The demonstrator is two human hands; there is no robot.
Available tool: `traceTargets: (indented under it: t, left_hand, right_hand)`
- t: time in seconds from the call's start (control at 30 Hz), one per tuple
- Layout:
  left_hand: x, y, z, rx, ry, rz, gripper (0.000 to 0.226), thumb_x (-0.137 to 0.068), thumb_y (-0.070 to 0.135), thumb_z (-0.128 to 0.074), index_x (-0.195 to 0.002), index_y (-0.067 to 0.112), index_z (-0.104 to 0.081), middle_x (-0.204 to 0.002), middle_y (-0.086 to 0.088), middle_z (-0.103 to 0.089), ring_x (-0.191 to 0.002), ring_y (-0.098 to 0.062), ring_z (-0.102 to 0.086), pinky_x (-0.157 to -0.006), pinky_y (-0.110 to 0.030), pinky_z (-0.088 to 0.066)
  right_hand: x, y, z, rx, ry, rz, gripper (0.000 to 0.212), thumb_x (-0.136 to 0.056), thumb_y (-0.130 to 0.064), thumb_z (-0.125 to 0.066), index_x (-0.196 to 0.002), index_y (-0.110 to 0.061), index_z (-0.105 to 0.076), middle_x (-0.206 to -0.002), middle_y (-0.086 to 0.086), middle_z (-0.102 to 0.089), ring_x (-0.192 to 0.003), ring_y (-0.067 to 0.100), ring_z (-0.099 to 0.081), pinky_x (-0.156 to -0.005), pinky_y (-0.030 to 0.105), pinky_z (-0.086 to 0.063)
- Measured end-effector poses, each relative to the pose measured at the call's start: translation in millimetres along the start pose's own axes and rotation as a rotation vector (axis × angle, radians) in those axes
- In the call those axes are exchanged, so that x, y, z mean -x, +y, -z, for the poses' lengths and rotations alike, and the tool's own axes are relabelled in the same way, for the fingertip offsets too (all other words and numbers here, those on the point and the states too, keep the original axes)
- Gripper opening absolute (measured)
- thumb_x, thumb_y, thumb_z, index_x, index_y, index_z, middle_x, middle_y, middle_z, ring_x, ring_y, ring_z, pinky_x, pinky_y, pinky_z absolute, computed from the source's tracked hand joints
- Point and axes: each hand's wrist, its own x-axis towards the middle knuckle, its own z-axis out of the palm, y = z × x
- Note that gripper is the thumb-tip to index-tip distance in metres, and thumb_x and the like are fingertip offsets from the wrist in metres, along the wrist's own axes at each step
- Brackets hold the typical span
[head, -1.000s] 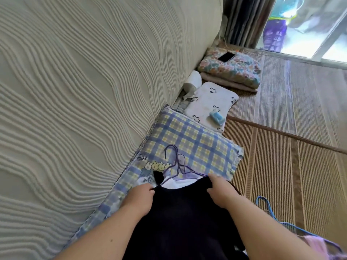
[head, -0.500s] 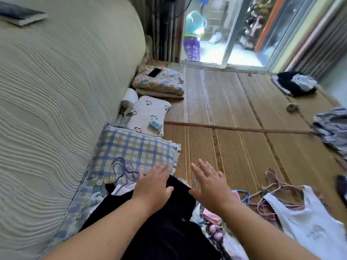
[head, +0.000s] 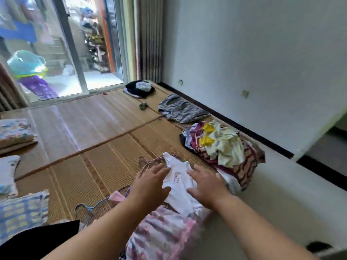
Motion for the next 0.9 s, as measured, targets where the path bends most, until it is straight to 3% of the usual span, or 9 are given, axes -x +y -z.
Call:
traceTargets:
  t: [0.17, 0.4, 0.67, 0.9]
  left_hand:
    - [-38, 141, -48, -0.029, -0.075, -0.099, 0.061, -0.087, 0.048, -0.053, -0.143, 0.039, -0.031, -0.154, 0.007, -0.028, -0.136, -0.02, -0.036, -0.108, -0.046, -0.032]
    - [-97, 278, -80, 0.002, -0.086, -0.253, 0.054, -0.086, 0.044, -0.053, -0.138, 0.04, -0.04, -0.147, 0.012, -0.038, -0.13, -0.016, -0.042, -0.102, -0.042, -0.037]
    - [-196, 330, -128, 0.006, -0.191, -0.244, 0.052, -0.085, 0.047, -0.053, -0.135, 0.04, -0.043, -0.142, 0.012, -0.043, -0.129, -0.015, -0.042, -0.1, -0.041, -0.036]
    - [-344, 332, -157, -0.008, -0.287, -0.161, 0.053, -0.085, 0.052, -0.053, -0.136, 0.04, -0.042, -0.139, 0.01, -0.045, -0.123, -0.016, -0.048, -0.1, -0.041, -0.041]
  right_hand:
    - [64, 143, 45, -0.046, 0.028, -0.131, 0.061, -0.086, -0.047, -0.054, -0.142, -0.038, -0.033, -0.155, -0.004, -0.021, -0.14, 0.015, -0.024, -0.112, 0.043, -0.02]
    - [109, 276, 96, -0.077, 0.087, -0.225, 0.058, -0.088, -0.047, -0.051, -0.142, -0.037, -0.034, -0.152, -0.006, -0.026, -0.137, 0.015, -0.03, -0.112, 0.042, -0.022]
    - [46, 378, 92, -0.129, 0.024, -0.237, 0.056, -0.088, -0.049, -0.049, -0.141, -0.04, -0.032, -0.152, -0.008, -0.025, -0.137, 0.014, -0.028, -0.112, 0.042, -0.019]
    - [-108, 460, 117, -0.101, -0.04, -0.173, 0.057, -0.089, -0.047, -0.049, -0.142, -0.037, -0.032, -0.152, -0.006, -0.026, -0.137, 0.018, -0.029, -0.112, 0.047, -0.018]
